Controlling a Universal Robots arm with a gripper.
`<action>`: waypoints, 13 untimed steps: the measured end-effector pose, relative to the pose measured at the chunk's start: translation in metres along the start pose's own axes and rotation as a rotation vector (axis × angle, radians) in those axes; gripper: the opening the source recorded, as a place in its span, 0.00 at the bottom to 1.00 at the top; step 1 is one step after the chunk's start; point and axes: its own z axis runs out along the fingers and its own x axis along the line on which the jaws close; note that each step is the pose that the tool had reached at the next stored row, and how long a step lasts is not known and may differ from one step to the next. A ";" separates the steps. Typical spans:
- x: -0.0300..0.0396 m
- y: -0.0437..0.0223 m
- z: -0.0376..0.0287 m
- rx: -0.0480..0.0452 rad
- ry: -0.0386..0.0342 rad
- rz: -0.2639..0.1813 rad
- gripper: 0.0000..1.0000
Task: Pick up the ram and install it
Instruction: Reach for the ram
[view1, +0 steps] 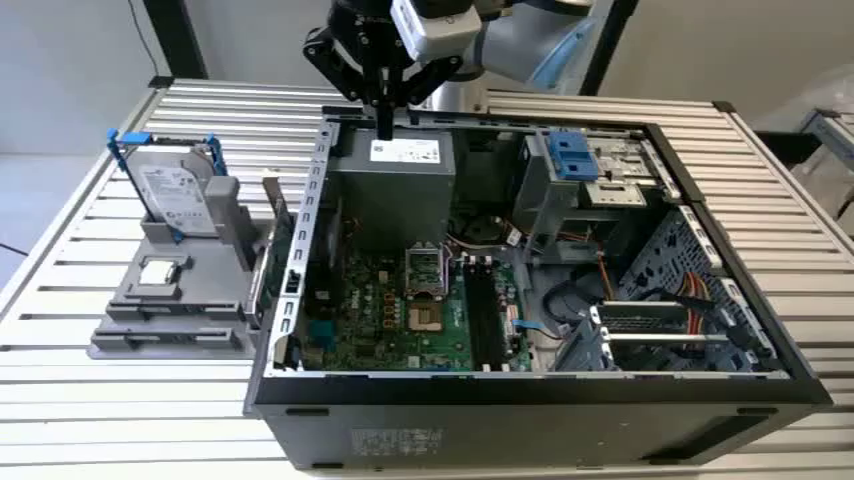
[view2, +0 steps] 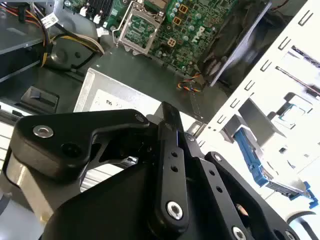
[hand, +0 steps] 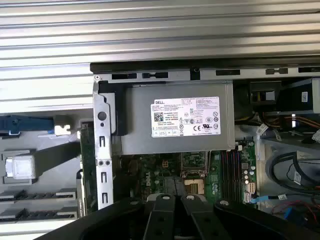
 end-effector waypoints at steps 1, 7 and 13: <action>0.0000 0.0000 0.0000 0.0000 0.0000 0.000 0.00; 0.0010 -0.0001 0.0000 0.0000 0.0000 0.000 0.00; 0.0060 -0.0004 0.0000 0.0000 0.0000 0.000 0.00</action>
